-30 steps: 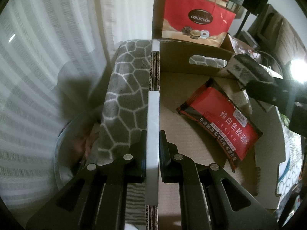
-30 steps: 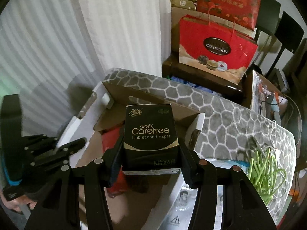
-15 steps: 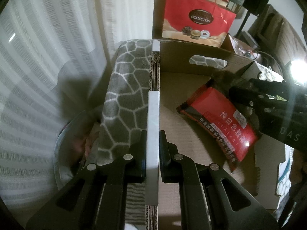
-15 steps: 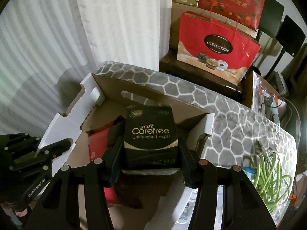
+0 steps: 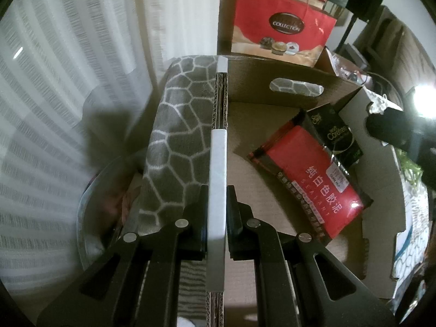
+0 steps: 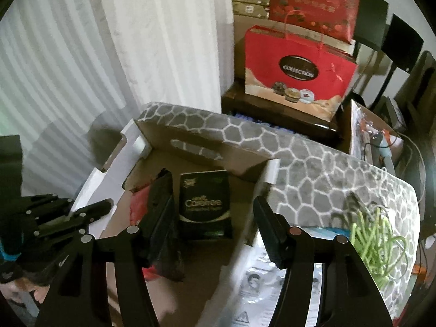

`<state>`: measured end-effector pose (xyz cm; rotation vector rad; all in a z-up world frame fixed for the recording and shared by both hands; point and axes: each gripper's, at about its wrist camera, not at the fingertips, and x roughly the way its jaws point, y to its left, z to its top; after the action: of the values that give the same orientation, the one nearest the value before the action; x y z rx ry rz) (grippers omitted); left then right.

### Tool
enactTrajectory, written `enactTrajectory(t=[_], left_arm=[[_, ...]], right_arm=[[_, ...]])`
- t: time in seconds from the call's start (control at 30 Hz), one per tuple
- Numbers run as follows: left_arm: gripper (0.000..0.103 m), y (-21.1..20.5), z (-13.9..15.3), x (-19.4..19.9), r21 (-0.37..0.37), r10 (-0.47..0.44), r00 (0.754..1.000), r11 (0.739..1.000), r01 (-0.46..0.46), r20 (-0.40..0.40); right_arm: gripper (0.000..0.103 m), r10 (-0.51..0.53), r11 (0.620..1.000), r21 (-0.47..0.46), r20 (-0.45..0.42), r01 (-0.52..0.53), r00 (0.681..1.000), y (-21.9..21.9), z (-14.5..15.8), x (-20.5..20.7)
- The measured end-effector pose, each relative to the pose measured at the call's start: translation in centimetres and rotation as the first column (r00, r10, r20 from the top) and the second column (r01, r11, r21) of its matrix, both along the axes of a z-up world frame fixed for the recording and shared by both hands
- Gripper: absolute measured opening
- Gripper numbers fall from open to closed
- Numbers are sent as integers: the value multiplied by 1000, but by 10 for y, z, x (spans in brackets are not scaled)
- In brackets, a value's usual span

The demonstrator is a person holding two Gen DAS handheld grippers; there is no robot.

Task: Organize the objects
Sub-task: 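Carry the tissue pack into the box beside the red packet and release, then grasp the lime-green coiled cable with the right gripper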

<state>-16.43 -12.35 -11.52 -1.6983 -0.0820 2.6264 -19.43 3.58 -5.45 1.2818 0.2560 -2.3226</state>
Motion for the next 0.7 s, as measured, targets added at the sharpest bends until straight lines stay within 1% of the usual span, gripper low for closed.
enactTrajectory(t=[0.17, 0.43, 0.7], left_arm=[[10, 1, -1, 1, -2, 3, 1000, 1000, -3, 2], [10, 1, -1, 2, -4, 3, 1000, 1000, -3, 2], [10, 1, 0, 2, -4, 4, 1000, 1000, -4, 3]], right_arm=[[62, -30, 1000, -6, -23, 30, 999, 23, 13, 2], [67, -108, 994, -15, -47, 107, 993, 73, 30, 6], [74, -205, 979, 12, -56, 206, 977, 137, 33, 5]])
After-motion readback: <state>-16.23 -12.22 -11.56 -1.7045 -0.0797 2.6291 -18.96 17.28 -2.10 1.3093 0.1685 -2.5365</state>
